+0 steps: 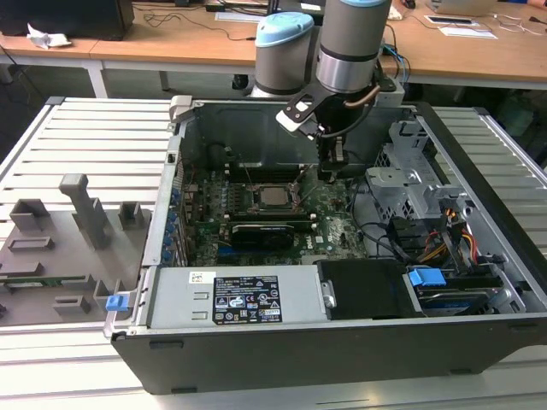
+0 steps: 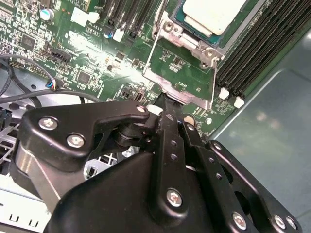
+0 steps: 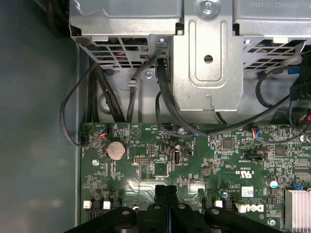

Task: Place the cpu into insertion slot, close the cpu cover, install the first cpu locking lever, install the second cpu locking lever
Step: 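Close the cpu cover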

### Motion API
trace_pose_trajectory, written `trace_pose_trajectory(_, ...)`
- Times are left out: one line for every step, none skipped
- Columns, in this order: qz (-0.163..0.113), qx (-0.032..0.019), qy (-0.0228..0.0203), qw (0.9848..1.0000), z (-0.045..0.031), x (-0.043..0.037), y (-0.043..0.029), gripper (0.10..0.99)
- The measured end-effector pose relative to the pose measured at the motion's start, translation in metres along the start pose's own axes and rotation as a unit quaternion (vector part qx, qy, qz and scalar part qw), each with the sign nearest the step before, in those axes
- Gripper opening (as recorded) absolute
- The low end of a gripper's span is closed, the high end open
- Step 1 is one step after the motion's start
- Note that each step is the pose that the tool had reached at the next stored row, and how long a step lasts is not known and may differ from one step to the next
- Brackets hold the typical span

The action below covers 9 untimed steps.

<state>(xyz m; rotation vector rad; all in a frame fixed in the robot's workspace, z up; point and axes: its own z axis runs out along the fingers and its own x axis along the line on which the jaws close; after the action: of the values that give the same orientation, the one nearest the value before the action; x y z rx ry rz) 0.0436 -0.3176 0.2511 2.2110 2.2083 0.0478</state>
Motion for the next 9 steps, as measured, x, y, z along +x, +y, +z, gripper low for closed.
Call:
trace_pose_trajectory(0.0, 0.0, 0.0, 1.0, 0.0, 0.0, -0.0005, 0.106)
trace_pose_trajectory(0.0, 0.0, 0.0, 1.0, -0.0001, 0.0, -0.0016, 0.106)
trace_pose_trajectory(0.0, 0.0, 0.0, 1.0, -0.0001, 0.0, -0.002, 0.106)
trace_pose_trajectory(0.0, 0.0, 0.0, 1.0, -0.0001, 0.0, -0.0024, 0.106)
trace_pose_trajectory(0.0, 0.0, 0.0, 1.0, -0.0001, 0.0, -0.0028, 0.106)
trace_pose_trajectory(0.0, 0.0, 0.0, 1.0, -0.0001, 0.0, -0.0032, 0.106)
trace_pose_trajectory(0.0, 0.0, 0.0, 1.0, -0.0001, 0.0, -0.0042, 0.106)
trace_pose_trajectory(0.0, 0.0, 0.0, 1.0, -0.0002, 0.0, -0.0046, 0.106)
trace_pose_trajectory(0.0, 0.0, 0.0, 1.0, -0.0002, 0.0, -0.0051, 0.106)
